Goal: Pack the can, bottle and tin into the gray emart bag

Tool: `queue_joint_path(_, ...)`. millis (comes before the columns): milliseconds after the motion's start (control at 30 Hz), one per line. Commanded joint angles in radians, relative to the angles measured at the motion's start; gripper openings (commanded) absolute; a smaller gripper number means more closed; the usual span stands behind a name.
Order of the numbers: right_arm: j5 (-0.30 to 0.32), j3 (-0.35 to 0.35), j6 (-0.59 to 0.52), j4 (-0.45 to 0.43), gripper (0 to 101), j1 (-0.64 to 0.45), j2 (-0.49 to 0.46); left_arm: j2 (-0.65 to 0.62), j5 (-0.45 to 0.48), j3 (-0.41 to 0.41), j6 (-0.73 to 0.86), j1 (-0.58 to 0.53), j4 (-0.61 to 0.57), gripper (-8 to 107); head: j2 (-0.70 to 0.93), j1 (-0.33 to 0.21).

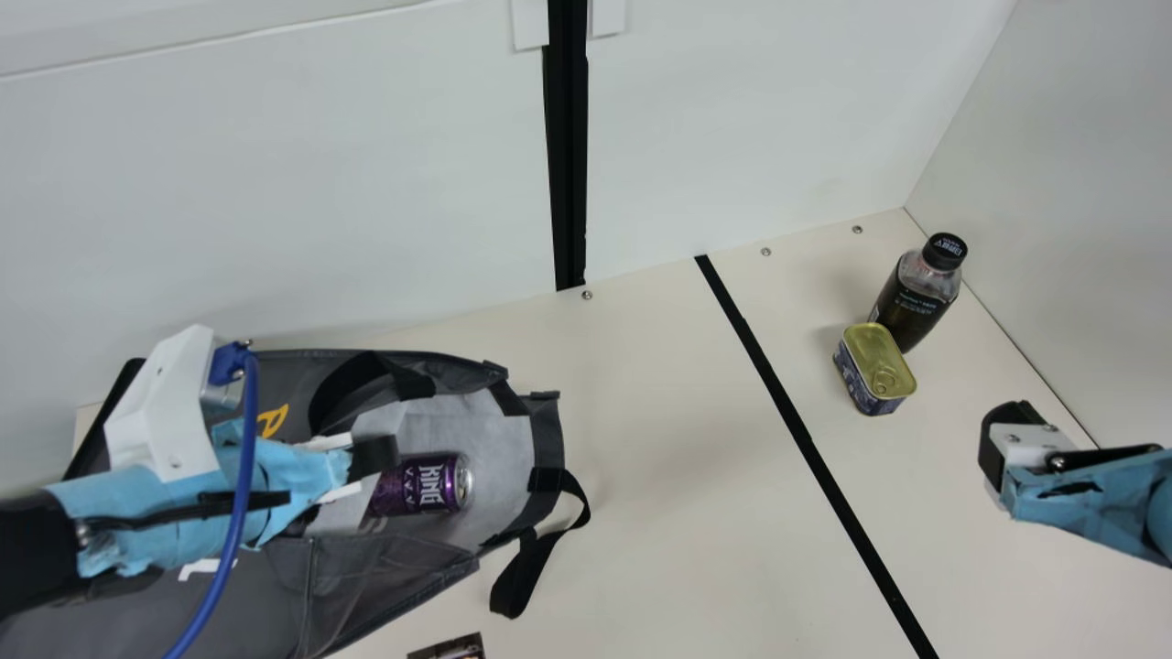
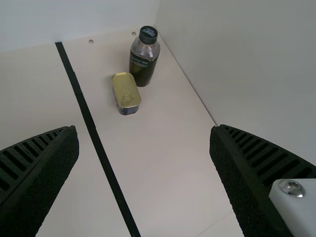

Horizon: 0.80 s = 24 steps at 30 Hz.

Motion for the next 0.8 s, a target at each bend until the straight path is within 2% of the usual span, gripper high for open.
queue_joint_path(0, -0.003, 0.001, -0.016, 0.037, 91, -0.027, 0.000, 0.000, 0.000, 0.000, 0.000, 0.000, 0.000, 10, -0.001, -0.023)
queue_joint_path(367, -0.003, 0.009, -0.087, 0.161, 91, -0.136, 0.004, 0.000, 0.000, 0.000, 0.000, 0.000, 0.000, 10, -0.001, -0.023)
queue_joint_path(767, -0.003, 0.006, -0.114, 0.205, 91, -0.171, 0.017, 0.000, 0.000, 0.000, 0.000, 0.000, 0.000, 10, -0.001, -0.023)
